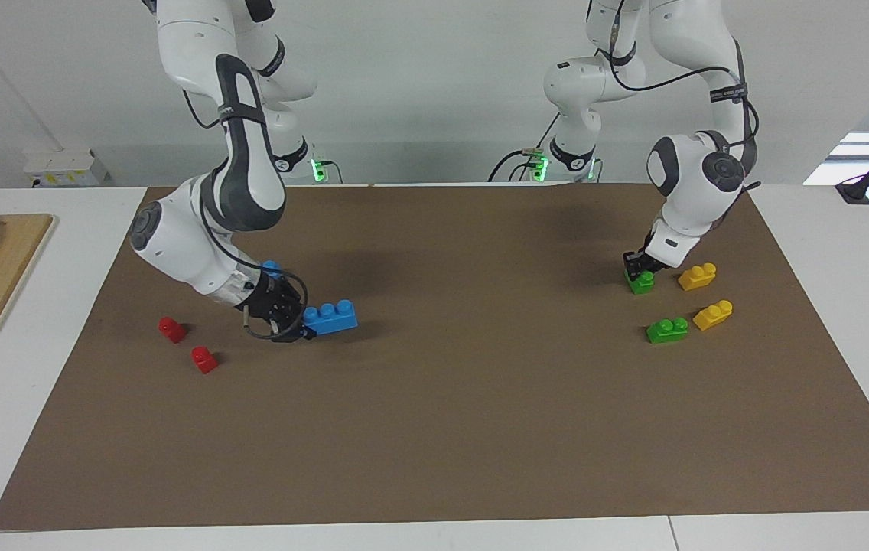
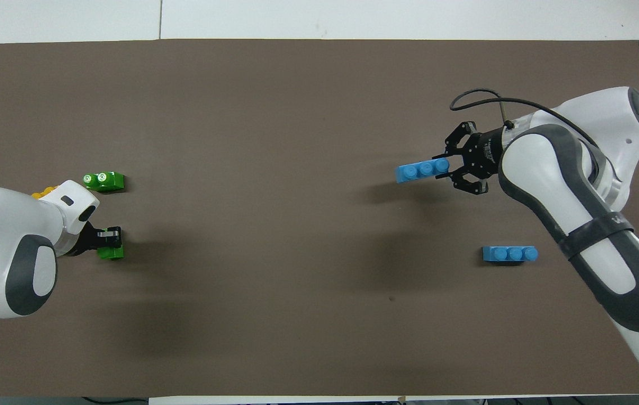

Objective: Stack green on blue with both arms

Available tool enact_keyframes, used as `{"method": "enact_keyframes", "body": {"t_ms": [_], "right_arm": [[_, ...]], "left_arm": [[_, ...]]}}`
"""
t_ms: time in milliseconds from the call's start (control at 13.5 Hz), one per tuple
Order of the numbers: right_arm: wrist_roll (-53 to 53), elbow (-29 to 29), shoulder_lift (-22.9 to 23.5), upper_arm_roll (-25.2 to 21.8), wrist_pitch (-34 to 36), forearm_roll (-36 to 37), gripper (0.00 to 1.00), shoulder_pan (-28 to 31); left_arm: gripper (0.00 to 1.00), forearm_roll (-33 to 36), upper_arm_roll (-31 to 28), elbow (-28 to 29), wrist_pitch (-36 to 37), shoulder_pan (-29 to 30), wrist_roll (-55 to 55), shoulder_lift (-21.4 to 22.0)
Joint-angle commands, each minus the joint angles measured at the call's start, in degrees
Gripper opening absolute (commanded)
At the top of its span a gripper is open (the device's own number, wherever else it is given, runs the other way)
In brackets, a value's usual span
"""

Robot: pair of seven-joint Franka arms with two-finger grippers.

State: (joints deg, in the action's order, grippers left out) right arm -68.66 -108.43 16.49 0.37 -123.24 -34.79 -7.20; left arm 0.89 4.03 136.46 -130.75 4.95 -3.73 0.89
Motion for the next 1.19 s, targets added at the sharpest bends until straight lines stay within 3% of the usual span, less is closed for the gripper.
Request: {"method": "enact_keyframes", "body": {"t_ms": [0,444,667,1111], "right_arm": [[-7.5,0.9,0.6,-0.1,-3.6,-1.4,0.00,-5.6],[-21.3,0.5,2.7,-0.1,-15.8,-1.5,0.00,-17.3],[-26.1,0.5,5.6,-0.1,-18.3,-1.5,0.00,-19.2],[-25.9,-1.2,8.2,-0.1,-22.0,-4.1,0.00,-22.0]], "left_arm": [[0.00,0.8,0.3,-1.2,1.4,-0.1,-0.4,0.7],[0.00,0.6,0.6,-12.7,14.7,-1.0,-9.4,0.7],[0.00,0.2,0.6,-17.6,20.3,-1.1,-11.7,0.7],[0.00,-5.4,1.5,-20.4,21.4,-2.0,-28.7,1.6]]}}
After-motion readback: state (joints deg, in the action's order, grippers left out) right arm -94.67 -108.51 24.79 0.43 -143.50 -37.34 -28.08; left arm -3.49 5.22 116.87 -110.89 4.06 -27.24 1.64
